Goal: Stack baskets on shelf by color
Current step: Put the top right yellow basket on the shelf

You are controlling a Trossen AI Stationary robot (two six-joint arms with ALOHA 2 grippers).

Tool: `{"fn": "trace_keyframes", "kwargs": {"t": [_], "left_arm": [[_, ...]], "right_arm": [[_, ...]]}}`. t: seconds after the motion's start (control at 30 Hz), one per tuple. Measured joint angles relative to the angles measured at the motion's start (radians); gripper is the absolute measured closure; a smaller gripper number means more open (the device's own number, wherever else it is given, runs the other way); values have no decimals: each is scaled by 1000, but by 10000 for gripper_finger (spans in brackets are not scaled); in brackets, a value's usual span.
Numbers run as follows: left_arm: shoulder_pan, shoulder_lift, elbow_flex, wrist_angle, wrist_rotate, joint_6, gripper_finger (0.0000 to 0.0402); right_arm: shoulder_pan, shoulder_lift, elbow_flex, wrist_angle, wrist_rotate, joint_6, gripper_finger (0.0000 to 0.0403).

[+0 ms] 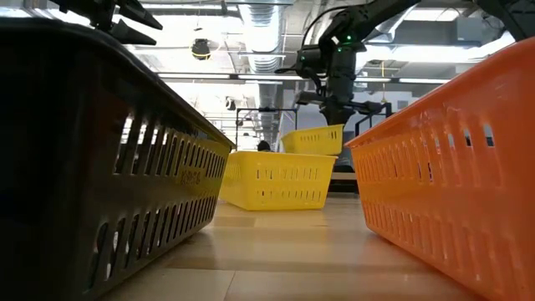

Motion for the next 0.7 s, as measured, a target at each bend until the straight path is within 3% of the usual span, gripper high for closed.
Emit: {"fn": "trace_keyframes", "kwargs": {"t": [0.37, 0.7], "left_arm": [[0, 0, 0, 0, -1, -1, 244], [0, 0, 0, 0, 24, -2, 244]], "right_arm": [[80, 4, 77, 154, -7, -25, 398], [86, 14, 0, 141, -41, -21, 398]]}}
